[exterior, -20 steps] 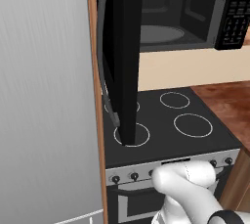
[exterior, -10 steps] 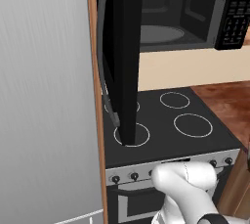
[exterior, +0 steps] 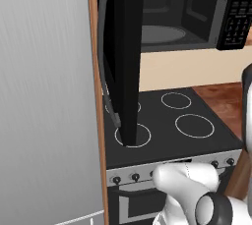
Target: Place the sponge inside the microwave to prepare for sanitizing.
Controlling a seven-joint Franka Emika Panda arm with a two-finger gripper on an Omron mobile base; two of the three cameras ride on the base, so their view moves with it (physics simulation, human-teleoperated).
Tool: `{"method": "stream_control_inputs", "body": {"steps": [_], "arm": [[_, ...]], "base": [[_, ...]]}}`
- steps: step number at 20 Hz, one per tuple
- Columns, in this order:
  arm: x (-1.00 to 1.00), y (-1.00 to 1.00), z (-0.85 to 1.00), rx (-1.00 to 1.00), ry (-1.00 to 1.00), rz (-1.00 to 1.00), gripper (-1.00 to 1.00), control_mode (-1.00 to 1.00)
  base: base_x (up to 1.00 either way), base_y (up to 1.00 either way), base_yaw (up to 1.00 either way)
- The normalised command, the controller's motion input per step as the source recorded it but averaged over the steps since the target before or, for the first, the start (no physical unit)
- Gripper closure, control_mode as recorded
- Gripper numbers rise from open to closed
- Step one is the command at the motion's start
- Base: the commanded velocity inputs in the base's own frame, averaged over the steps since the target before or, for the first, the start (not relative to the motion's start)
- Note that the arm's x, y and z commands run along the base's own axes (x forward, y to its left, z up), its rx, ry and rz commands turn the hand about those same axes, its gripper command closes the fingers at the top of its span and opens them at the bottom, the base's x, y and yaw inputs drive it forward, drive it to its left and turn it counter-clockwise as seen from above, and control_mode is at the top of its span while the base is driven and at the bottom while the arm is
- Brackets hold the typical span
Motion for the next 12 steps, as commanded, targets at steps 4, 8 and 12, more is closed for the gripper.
{"method": "stream_control_inputs", "body": {"steps": [4,8,12], "arm": [[0.0,-0.58,-0.42,0.11,0.09,-0.32,-1.0,-1.0],[0.0,-0.45,-0.46,0.22,0.0,-0.15,-1.0,-1.0],[0.04,-0.36,-0.46,0.26,-0.08,-0.08,-1.0,-1.0]], "base": [[0.0,0.0,0.0],[0.0,0.0,0.0],[0.0,0.0,0.0]]}}
